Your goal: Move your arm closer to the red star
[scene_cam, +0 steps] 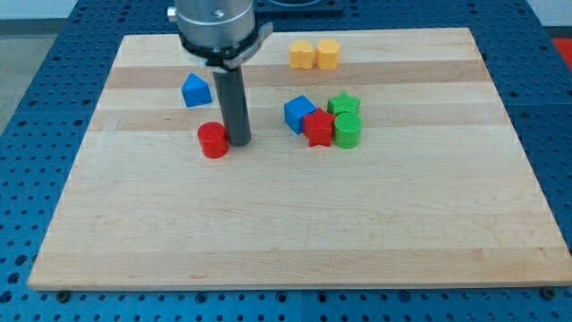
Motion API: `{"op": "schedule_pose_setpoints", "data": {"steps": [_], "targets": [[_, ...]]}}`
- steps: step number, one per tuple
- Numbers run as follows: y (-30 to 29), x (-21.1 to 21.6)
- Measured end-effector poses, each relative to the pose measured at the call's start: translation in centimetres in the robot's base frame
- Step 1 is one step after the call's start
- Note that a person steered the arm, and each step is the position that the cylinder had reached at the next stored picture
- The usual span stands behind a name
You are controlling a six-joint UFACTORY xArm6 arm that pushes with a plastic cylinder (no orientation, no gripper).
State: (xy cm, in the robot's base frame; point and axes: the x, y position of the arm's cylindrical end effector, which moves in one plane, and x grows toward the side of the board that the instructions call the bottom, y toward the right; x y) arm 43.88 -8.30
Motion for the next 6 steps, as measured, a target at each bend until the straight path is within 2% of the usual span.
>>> {"op": "schedule_pose_setpoints", "data": {"steps": [1, 2, 4, 6], "targets": [[0.9, 3.2], [3.5, 3.5], [9.9, 2.6], [11.9, 0.3]]}}
